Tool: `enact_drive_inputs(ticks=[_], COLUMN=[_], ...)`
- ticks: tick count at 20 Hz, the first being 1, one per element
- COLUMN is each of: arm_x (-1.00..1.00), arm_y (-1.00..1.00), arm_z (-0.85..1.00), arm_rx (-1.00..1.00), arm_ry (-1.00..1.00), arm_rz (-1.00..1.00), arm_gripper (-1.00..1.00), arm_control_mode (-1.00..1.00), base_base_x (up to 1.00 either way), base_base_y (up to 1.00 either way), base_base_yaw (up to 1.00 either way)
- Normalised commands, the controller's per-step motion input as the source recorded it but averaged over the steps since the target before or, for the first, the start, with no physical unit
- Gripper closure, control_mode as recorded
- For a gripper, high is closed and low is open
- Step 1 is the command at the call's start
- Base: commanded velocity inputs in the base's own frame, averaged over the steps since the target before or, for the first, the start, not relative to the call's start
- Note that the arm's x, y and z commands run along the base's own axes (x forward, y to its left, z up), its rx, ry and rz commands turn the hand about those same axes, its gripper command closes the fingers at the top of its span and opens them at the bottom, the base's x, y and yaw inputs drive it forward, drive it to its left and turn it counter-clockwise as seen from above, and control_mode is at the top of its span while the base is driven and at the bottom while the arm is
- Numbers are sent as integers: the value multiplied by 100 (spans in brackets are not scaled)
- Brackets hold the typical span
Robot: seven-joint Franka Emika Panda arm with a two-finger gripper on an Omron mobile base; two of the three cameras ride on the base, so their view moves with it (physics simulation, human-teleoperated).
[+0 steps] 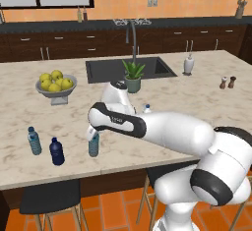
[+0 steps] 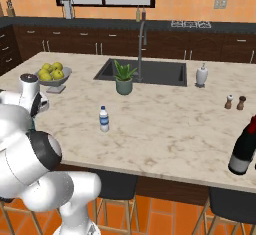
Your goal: Move the plastic bottles in the middle to the plastics group, and the glass bottles in the middle to the glass group.
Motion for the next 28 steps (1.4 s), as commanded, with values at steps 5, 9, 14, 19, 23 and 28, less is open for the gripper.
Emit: enact_drive_inputs(ticks=[5, 9, 14, 19, 23, 28], arm_x=[0, 10, 10, 37, 20, 6], arm_y=[32, 7, 58, 27, 10, 5], arm_z=[-4, -8, -12, -2, -14, -26], arm_rx=[0, 0, -2, 0, -1, -3], arm_ry=[0, 0, 0, 0, 0, 0], arm_rz=[14, 3, 4, 1, 3, 1], arm_gripper=[100, 100, 100, 100, 100, 100], arm_control_mode=[-100, -100, -100, -100, -100, -100], base_base_x=[0, 0, 0, 0, 0, 0], base_base_y=[0, 0, 0, 0, 0, 0], base_base_yaw=[0, 0, 0, 0, 0, 0])
